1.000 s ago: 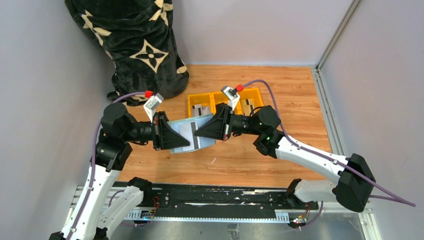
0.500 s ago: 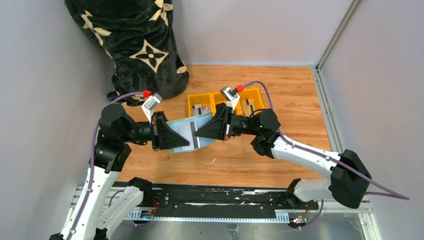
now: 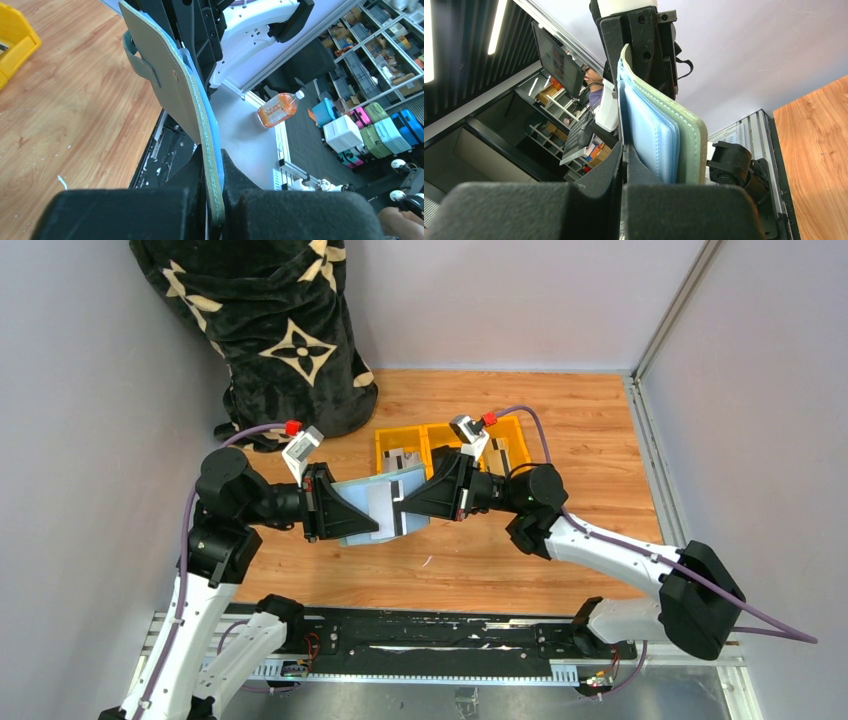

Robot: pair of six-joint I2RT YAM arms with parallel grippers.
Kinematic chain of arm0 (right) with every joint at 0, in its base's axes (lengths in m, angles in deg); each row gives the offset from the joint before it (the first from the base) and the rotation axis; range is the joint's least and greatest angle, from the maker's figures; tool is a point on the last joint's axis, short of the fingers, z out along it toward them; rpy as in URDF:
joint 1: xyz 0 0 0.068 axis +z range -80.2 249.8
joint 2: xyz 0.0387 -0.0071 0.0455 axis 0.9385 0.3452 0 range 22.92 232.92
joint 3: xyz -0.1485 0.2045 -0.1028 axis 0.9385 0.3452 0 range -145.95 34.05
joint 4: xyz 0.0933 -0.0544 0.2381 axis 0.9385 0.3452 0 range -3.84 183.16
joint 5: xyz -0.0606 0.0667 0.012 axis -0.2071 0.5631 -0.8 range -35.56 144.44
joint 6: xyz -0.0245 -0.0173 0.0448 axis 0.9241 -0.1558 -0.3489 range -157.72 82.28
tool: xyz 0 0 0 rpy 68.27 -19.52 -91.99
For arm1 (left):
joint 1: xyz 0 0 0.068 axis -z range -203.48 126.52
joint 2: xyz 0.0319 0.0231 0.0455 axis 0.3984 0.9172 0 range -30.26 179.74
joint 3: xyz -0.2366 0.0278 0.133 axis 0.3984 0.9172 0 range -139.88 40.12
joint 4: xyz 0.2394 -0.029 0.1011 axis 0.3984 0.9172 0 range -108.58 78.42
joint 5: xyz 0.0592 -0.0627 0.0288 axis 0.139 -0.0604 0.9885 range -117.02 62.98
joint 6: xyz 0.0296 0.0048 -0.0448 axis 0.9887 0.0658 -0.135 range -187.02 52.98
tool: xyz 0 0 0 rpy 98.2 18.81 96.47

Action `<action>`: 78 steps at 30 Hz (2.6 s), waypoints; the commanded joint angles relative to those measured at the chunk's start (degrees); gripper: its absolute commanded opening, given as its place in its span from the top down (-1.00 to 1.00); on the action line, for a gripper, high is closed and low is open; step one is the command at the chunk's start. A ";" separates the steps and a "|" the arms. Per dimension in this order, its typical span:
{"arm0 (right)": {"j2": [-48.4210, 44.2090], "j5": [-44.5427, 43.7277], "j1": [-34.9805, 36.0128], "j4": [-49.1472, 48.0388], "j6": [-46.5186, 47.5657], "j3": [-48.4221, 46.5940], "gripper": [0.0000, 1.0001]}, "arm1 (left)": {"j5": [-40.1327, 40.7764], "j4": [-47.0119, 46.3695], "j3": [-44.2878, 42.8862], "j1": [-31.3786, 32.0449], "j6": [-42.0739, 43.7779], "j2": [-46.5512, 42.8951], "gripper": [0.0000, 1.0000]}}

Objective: Take the credit cards out of the card holder
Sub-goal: Remove the credit card from the card holder, then place the credit card in the storage box.

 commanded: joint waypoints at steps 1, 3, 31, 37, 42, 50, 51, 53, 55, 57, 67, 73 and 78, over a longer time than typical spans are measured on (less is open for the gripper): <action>-1.10 0.39 -1.16 -1.00 0.44 0.47 1.00 | -1.93 -1.99 -2.32 0.39 -0.08 -1.01 0.97; -1.86 1.27 -1.35 2.40 2.41 -0.13 1.00 | -1.93 -1.67 -2.34 0.39 0.29 -1.07 1.00; -10.50 3.10 -4.21 28.31 14.82 -5.37 1.00 | 1.15 21.54 -9.54 0.39 26.23 1.46 1.00; -16.52 1.64 -12.82 43.36 21.65 -6.99 1.00 | 1.11 27.84 -12.33 0.39 35.87 0.95 1.00; -18.37 2.17 -17.55 47.43 22.85 -7.34 1.00 | -0.56 27.78 -13.21 0.39 38.18 -0.23 1.00; -18.94 2.18 -22.50 51.39 25.35 -7.20 1.00 | -1.36 27.78 -14.16 0.39 48.78 -4.71 1.00; -18.80 1.88 -22.78 52.16 26.03 -7.22 1.00 | -0.95 27.84 -14.33 0.39 50.06 -5.07 1.00; -18.15 1.14 -23.03 52.99 27.37 -7.07 1.00 | 0.33 27.79 -14.20 0.36 53.07 -5.98 1.00; -16.55 -0.10 -23.06 54.81 29.68 -7.29 1.00 | 2.76 27.78 -12.98 0.39 57.26 -7.24 1.00; -15.05 -1.34 -23.04 55.34 30.99 -7.42 1.00 | 5.87 27.84 -11.96 0.39 62.56 -8.95 1.00; 0.92 -6.38 -19.49 53.15 36.99 -11.69 1.00 | 18.07 28.00 -3.95 0.39 92.12 -17.02 1.00; 15.63 -9.28 -16.05 53.94 40.88 -20.09 1.00 | 19.12 27.95 -1.62 0.39 96.67 -17.75 1.00; 26.42 -15.19 -13.74 56.48 44.48 -27.57 1.00 | 19.55 27.96 0.45 0.39 95.99 -18.97 1.00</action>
